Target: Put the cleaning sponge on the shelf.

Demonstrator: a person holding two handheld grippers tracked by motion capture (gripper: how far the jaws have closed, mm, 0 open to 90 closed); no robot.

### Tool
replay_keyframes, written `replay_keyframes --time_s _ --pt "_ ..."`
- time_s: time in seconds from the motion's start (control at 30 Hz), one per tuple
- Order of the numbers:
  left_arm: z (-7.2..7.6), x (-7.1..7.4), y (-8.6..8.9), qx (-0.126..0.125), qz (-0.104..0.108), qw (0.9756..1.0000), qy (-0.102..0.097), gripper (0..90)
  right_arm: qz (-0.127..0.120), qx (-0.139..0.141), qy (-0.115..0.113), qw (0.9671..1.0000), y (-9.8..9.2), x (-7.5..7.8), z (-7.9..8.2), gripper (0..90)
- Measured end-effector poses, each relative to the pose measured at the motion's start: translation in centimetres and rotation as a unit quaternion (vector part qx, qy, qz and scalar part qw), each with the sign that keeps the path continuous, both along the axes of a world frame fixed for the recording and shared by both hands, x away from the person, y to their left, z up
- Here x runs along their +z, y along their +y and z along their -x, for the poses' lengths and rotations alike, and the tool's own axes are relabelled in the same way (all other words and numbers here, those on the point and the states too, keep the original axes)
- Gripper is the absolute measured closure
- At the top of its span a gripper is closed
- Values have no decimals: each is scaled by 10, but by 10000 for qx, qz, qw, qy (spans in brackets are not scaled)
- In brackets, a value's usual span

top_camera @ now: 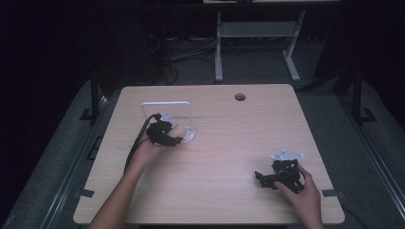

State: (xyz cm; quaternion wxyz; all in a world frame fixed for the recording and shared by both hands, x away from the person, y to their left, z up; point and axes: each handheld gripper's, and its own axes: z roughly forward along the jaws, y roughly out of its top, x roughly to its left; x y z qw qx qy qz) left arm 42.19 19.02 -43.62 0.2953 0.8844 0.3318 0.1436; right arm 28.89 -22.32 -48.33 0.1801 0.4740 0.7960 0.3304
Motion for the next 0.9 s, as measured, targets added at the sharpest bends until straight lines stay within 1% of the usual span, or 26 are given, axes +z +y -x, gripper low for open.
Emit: replay_keyframes --time_s 0.17,0.43,0.47,0.6,0.77,0.83,0.87,0.9 --pt "-4 -4 0 61 77 10000 10 388 -3 -3 2 10000 0 0 0 0" --pt "-7 -9 -1 85 54 9999 75 386 -1 -1 1 10000 0 0 0 0" --pt "-7 -10 -2 84 24 9999 76 385 -2 -3 1 10000 0 0 0 0" --pt "-8 -11 -2 86 59 9999 83 374 -1 -2 1 10000 0 0 0 0" --pt "-8 -10 -1 122 73 9999 56 343 -3 -4 2 10000 0 0 0 0" --pt "-6 -8 -1 159 112 9998 51 326 -2 -2 2 10000 0 0 0 0" --pt "-4 -4 0 151 97 9998 4 318 -1 -1 1 10000 0 0 0 0" --pt "-4 -4 0 151 97 9998 4 312 -1 -1 0 10000 0 0 0 0"
